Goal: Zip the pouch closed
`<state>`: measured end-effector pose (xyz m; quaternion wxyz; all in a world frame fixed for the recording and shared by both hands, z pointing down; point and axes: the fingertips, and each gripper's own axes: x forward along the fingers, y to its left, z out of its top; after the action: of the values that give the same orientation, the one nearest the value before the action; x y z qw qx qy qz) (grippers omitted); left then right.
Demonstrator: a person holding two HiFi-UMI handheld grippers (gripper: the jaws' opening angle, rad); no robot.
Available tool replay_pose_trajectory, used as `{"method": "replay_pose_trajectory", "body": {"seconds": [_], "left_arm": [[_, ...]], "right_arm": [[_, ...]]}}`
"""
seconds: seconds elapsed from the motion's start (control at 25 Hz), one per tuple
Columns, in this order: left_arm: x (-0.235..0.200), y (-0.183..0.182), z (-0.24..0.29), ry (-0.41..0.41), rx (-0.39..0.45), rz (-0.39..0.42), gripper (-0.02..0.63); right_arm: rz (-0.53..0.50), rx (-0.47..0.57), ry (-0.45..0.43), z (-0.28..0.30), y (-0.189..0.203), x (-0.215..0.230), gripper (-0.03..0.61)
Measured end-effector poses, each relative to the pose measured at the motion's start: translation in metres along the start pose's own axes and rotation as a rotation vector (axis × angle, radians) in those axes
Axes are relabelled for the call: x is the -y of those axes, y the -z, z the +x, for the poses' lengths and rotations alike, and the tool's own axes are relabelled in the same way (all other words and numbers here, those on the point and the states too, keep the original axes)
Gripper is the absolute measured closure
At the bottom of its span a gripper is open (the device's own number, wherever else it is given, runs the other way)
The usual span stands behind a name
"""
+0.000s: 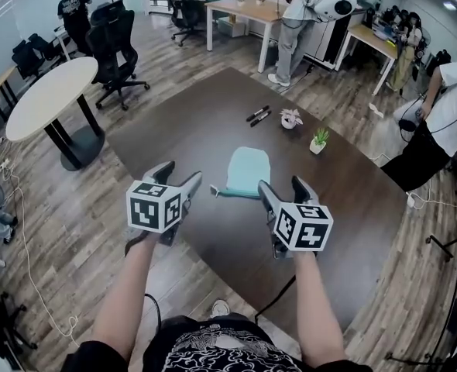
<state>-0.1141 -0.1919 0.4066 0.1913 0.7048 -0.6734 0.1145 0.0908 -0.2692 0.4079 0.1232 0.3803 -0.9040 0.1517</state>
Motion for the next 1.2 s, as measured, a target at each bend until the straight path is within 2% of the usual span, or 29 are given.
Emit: {"method": "replay_pose_trajectory", "body": {"seconds": [0.6,1.2], "left_arm": [[-0.015,-0.02,0.063,0.082,0.01,0.048,0.307],[-0.007,-0.035,0.138,0.406,-0.062,0.16,0.307]], "right_arm": [[0.025,0.016,0.084,0.035,0.002,0.028,0.204],[0.115,0.05,0.387,0.035,0.003,0.034,0.205]]}}
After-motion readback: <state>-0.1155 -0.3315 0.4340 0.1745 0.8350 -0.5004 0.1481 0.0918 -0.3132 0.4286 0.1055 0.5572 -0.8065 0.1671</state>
